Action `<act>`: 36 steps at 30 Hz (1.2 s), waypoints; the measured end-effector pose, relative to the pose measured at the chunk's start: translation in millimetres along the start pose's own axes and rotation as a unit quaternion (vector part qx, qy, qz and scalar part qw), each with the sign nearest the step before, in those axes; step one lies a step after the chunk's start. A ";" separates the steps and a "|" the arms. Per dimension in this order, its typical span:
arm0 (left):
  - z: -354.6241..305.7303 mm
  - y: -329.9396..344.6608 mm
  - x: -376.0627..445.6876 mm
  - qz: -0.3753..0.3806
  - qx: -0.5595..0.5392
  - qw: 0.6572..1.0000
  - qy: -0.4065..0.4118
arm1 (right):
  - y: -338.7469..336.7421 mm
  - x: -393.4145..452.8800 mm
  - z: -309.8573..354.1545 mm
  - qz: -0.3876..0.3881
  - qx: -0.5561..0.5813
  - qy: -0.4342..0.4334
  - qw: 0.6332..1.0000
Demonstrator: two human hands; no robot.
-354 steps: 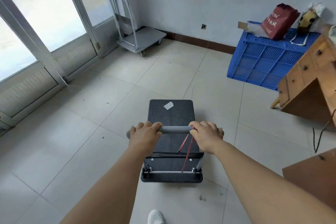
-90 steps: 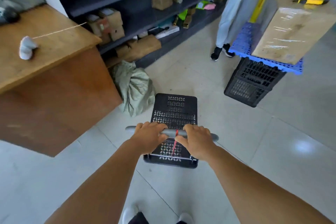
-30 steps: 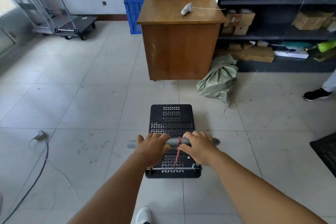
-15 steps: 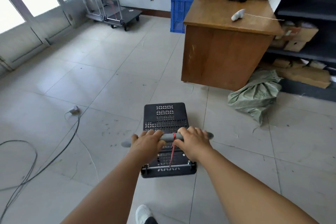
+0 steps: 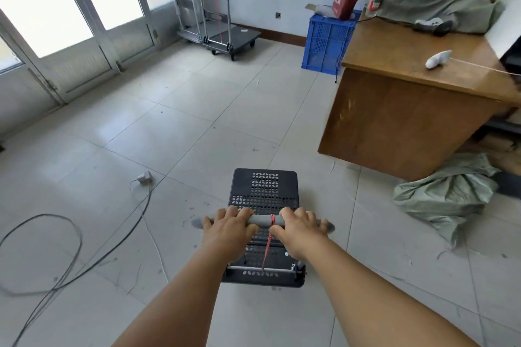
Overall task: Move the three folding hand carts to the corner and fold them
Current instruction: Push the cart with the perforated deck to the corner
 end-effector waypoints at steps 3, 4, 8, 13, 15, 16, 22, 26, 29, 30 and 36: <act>17.2 -12.1 23.0 0.001 0.000 1.000 0.001 | -5.9 23.4 18.8 0.005 0.003 0.009 1.000; 21.8 -15.8 30.7 0.001 -0.002 1.000 0.000 | -8.3 31.9 24.0 0.003 0.004 0.007 1.000; 34.6 -29.5 62.1 -0.003 -0.008 1.000 -0.006 | -23.5 63.3 37.5 -0.005 0.014 -0.009 1.000; 46.3 -52.5 120.0 0.000 -0.012 1.000 -0.009 | -52.5 118.9 52.7 -0.014 0.018 -0.020 1.000; 50.2 -65.0 147.5 -0.001 -0.012 1.000 -0.009 | -65.0 145.7 58.8 -0.018 0.022 -0.023 0.999; 52.0 -71.6 162.0 -0.001 -0.012 1.000 -0.009 | -71.4 159.8 61.9 -0.018 0.024 -0.023 0.999; 66.2 -107.0 249.1 0.005 -0.012 1.000 -0.020 | -110.5 247.0 80.3 -0.007 0.029 -0.028 0.999; 71.8 -128.1 302.8 0.001 -0.024 0.999 -0.032 | -139.0 301.2 91.8 -0.001 0.019 -0.038 0.999; 77.9 -144.6 340.6 -0.004 -0.033 0.999 -0.041 | -160.4 340.7 102.5 0.001 0.008 -0.046 0.999; 81.8 -150.3 353.4 -0.006 -0.036 0.998 -0.044 | -167.0 354.1 107.3 0.001 0.006 -0.047 0.999; 115.7 -188.3 440.6 -0.010 -0.043 0.998 -0.046 | -205.9 438.8 147.1 0.002 0.003 -0.049 0.999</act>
Point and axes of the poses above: each hand's wrist, its own x-axis towards the middle knuckle, its own y-axis out of the palm, z = x × y, the point moved 7 cm from there along x, towards the middle knuckle, and after that the axes turned 5 degrees about x, right-handed, at the moved point
